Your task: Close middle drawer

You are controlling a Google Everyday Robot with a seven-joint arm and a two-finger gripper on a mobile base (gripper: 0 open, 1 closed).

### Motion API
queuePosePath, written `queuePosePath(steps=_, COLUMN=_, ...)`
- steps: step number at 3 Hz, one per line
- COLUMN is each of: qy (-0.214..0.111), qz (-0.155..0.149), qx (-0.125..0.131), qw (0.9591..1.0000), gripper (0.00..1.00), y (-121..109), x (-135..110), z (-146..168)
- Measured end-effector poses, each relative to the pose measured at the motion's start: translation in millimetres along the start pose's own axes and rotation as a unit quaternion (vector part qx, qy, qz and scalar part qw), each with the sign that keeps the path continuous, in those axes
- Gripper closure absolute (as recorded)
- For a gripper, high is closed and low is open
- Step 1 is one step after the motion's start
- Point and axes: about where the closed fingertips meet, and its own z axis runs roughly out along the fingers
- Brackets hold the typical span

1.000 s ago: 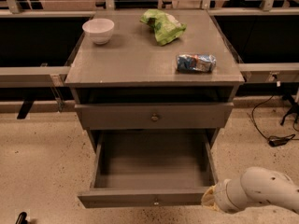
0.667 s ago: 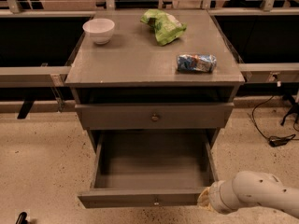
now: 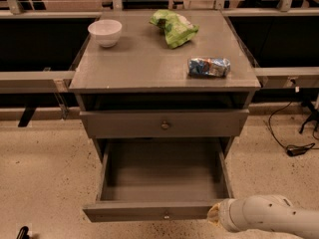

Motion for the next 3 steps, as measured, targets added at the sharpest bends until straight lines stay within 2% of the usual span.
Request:
queuePosePath(steps=2, qy=-0.032, qz=0.001, qx=-0.018, qw=0.9993, gripper=1.00, y=4.7, x=6.9, z=45.5)
queuePosePath(steps=3, qy=-0.040, qz=0.003, qx=-0.022, qw=0.9990, gripper=0.98, y=7.5, x=8.0, z=52.5)
